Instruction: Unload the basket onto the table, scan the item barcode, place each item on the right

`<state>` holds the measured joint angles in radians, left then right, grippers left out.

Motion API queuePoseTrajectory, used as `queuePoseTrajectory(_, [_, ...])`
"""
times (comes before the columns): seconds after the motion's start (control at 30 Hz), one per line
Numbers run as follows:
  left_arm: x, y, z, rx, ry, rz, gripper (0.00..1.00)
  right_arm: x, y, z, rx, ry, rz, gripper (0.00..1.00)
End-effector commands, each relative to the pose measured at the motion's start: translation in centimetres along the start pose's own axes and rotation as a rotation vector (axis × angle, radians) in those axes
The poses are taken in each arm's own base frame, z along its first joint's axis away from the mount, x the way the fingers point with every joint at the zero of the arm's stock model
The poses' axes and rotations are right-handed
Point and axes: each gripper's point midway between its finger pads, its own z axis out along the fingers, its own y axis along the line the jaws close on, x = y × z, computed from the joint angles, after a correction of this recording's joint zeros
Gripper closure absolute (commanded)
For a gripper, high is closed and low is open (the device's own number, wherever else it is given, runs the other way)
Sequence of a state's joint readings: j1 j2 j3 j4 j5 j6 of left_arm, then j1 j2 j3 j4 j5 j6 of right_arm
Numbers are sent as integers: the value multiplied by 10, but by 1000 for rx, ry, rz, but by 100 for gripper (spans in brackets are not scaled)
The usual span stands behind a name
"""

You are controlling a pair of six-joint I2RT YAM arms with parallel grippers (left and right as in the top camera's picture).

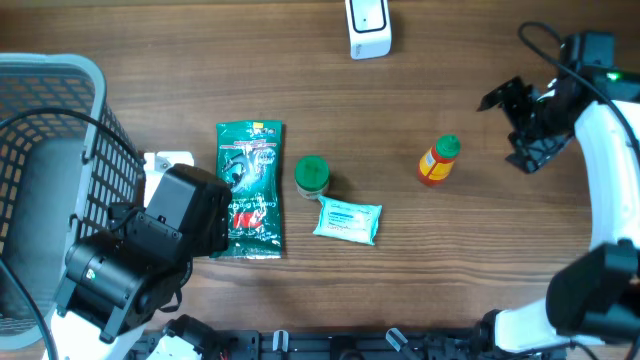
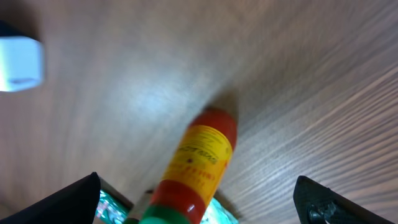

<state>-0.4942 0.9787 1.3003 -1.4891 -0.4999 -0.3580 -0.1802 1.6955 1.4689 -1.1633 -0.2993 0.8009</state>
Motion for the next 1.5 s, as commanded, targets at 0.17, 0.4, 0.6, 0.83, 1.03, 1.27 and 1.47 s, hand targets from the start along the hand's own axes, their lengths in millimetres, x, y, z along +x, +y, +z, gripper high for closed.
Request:
queuePoseTrajectory(0.17, [1, 1, 1, -4, 4, -23, 0, 25, -8, 90, -70, 442, 86, 0])
queuePoseTrajectory(0.4, [1, 1, 1, -4, 4, -23, 0, 40, -14, 115, -91, 589, 90, 0])
queuePoseTrajectory(0.6, [1, 1, 1, -4, 4, -23, 0, 41, -8, 114, -128, 607, 96, 0])
queuePoseTrajectory(0.83, [1, 1, 1, -4, 4, -23, 0, 52, -4, 117, -165, 651, 105, 0])
queuePoseTrajectory(1.03, [1, 1, 1, -4, 4, -23, 0, 72, -10, 132, -240, 730, 149, 0])
queuePoseTrajectory(1.27, [1, 1, 1, -4, 4, -23, 0, 80, -9, 138, -305, 768, 195, 2])
queuePoseTrajectory(1.47, [1, 1, 1, -4, 4, -23, 0, 81, -9, 137, -299, 774, 207, 25])
